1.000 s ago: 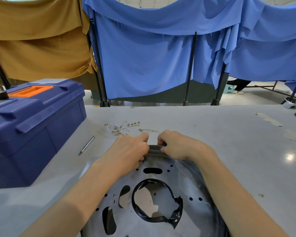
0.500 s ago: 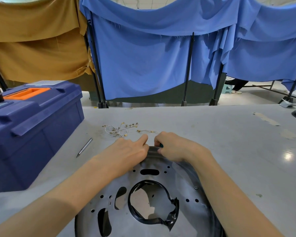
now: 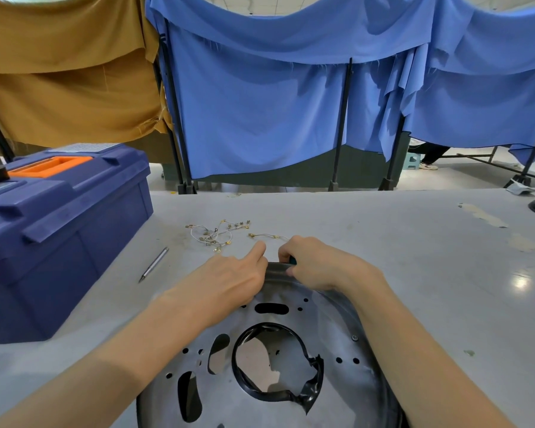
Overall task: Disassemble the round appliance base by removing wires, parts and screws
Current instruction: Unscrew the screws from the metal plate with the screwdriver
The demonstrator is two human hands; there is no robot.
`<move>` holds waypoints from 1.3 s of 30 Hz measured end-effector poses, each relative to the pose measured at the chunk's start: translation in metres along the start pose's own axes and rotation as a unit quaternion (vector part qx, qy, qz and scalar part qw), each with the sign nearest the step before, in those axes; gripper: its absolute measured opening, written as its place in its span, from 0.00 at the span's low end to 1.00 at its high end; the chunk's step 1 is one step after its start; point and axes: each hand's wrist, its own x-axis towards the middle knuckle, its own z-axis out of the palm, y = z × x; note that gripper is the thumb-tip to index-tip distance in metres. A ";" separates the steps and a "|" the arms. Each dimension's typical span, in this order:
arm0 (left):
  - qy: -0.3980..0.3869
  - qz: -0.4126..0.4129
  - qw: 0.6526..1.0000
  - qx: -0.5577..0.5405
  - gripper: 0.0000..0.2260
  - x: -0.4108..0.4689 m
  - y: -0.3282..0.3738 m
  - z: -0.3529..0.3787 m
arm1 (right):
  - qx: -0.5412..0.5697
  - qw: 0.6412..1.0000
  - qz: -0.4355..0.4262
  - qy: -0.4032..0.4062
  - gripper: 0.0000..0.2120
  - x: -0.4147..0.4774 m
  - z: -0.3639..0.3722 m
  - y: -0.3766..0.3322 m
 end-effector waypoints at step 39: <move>-0.044 -0.089 0.982 -0.163 0.10 0.001 0.001 -0.008 | 0.006 1.000 -0.004 0.007 0.08 0.003 0.003 0.004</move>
